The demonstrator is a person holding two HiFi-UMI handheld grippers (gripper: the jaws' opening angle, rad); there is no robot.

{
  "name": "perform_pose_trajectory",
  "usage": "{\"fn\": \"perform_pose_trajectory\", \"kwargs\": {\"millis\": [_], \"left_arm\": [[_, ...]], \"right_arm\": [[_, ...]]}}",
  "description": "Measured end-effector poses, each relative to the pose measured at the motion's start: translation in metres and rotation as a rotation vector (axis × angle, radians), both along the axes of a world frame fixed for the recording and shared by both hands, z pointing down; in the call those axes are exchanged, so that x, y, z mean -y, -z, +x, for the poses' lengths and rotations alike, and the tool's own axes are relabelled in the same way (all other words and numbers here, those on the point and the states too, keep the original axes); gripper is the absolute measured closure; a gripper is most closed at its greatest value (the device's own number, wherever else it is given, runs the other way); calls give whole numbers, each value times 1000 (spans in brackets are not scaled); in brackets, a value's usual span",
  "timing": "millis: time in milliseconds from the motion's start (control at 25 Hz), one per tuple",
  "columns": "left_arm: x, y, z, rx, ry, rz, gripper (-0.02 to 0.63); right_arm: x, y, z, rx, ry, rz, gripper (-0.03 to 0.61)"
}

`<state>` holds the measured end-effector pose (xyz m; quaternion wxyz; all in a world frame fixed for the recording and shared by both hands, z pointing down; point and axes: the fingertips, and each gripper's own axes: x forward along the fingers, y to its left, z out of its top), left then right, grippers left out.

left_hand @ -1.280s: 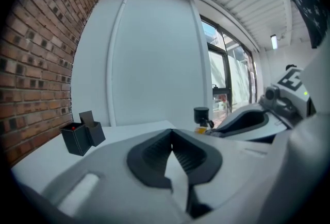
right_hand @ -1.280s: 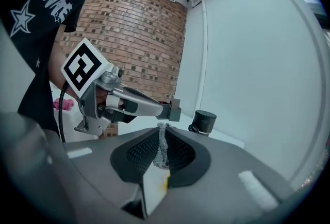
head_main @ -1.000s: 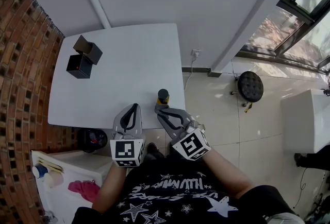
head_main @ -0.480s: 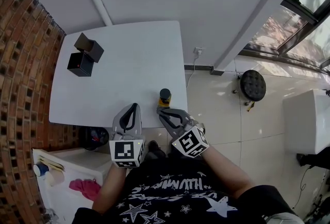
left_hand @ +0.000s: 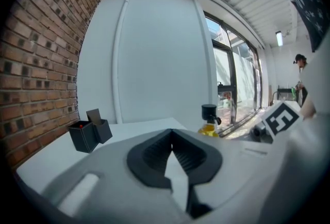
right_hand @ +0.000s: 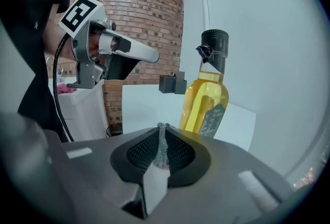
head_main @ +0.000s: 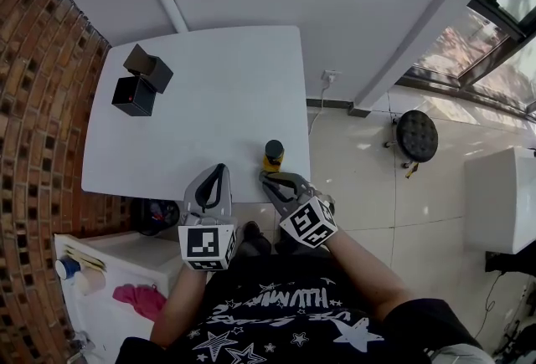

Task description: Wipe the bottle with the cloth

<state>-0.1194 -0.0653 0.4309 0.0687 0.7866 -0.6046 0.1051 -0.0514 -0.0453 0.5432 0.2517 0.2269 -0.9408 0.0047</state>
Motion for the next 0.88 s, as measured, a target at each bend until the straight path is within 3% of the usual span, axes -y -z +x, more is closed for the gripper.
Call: {"fn": "perform_pose_trajectory", "kwargs": {"millis": [560, 760, 880], "left_arm": [[-3, -1, 0, 7, 8, -8, 609], [-3, 0, 0, 7, 9, -2, 609], [-3, 0, 0, 4, 9, 2, 609]], "right_arm": [[-2, -18, 9, -16, -20, -81, 541], [-17, 4, 18, 84, -32, -109, 541], [-16, 25, 34, 175, -111, -132, 541]]}}
